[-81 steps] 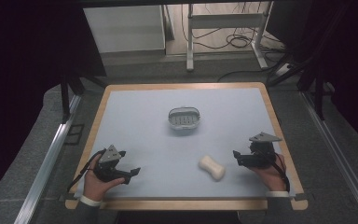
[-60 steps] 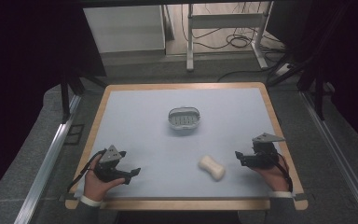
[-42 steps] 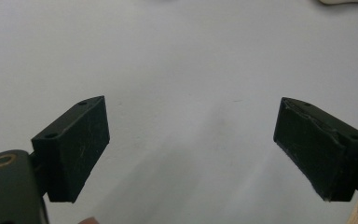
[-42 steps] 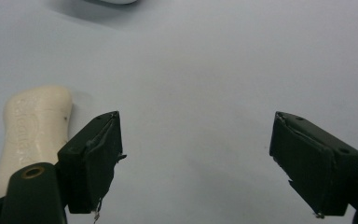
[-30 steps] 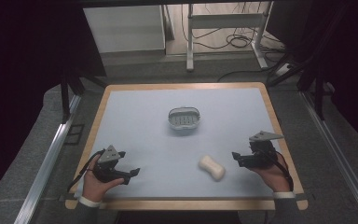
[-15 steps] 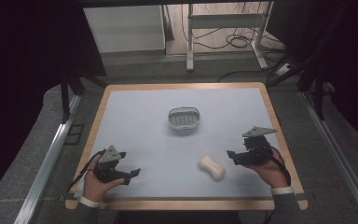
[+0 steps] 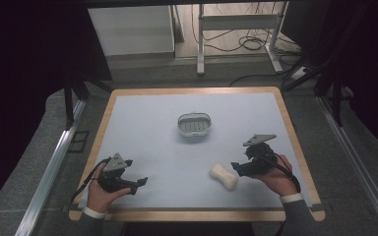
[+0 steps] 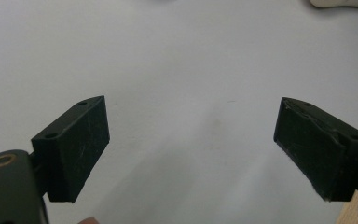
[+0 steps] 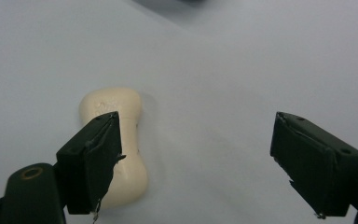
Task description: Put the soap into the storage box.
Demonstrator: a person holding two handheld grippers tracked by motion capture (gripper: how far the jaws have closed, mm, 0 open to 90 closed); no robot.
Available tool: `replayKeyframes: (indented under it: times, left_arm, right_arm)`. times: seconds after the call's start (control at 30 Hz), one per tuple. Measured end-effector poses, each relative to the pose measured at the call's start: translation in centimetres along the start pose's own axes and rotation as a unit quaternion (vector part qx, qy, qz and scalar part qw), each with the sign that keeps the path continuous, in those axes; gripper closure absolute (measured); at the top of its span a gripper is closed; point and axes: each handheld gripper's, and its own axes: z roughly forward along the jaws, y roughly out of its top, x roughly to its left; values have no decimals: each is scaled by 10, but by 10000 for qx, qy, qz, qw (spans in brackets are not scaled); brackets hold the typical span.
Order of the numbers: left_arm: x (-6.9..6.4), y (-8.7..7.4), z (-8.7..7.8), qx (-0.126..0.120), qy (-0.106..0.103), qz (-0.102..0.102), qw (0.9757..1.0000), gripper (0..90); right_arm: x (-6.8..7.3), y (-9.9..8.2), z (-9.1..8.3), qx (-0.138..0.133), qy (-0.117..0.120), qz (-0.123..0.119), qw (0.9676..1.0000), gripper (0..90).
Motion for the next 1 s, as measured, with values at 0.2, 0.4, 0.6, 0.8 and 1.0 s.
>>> replayKeyframes:
  times: [0.2, 0.4, 0.6, 0.8, 1.0]
  left_arm:
    - [-1, 0, 2, 29, -11, 6, 10000, 109]
    - [0, 0, -2, -4, 35, 0, 10000, 109]
    - [0, 0, -1, 8, 21, 11, 10000, 109]
    - [1, 0, -3, -31, 36, -4, 10000, 109]
    - [0, 0, -2, -3, 37, 16, 10000, 109]
  right_arm:
    - [4, 2, 3, 76, 74, 0, 9999, 191]
    - [17, 6, 8, 240, 254, -122, 9993, 211]
    - [25, 7, 15, 462, 374, -181, 9981, 228]
    - [30, 8, 24, 721, 539, -178, 9958, 277]
    - [37, 10, 35, 980, 587, -248, 9931, 290]
